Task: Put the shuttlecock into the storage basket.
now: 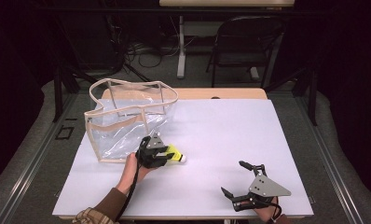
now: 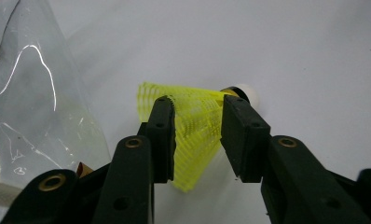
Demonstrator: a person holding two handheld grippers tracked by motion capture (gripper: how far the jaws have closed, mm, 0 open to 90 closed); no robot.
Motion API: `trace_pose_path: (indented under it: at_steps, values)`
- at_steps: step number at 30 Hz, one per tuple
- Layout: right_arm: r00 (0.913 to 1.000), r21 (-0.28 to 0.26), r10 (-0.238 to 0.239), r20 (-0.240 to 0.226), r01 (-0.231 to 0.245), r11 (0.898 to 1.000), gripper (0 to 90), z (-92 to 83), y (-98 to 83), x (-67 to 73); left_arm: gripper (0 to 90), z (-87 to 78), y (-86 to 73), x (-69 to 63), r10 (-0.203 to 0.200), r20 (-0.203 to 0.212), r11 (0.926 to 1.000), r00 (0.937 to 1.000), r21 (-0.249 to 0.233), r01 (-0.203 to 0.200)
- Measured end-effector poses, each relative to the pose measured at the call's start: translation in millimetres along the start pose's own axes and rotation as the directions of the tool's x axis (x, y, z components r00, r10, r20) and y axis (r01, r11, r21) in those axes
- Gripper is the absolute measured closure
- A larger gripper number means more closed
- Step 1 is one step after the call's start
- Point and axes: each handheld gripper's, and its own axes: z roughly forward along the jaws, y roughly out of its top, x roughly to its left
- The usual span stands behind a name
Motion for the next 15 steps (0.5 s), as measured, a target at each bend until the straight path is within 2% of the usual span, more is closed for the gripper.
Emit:
trace_pose_path:
  at_steps: [2, 9, 15]
  values:
    - [1.0000, 0.001, -0.002, 0.001, 0.002, 1.000, 0.0, 0.0, 0.0, -0.2, 71.4, -0.8, 0.3, 0.2, 0.011, 0.006, 0.9999, 0.9999, -0.002, -0.011]
    - [1.0000, 0.001, -0.003, 0.000, 0.003, 1.000, 0.0, 0.0, 0.0, -0.2, 78.6, -4.9, 2.8, -1.8, 0.039, 0.032, 0.9991, 0.9987, -0.016, -0.038]
    - [1.0000, 0.001, -0.002, 0.000, 0.002, 1.000, 0.0, -0.1, -0.1, -0.1, 83.9, -7.5, 5.2, -5.3, 0.078, 0.078, 0.9969, 0.9939, -0.018, -0.076]
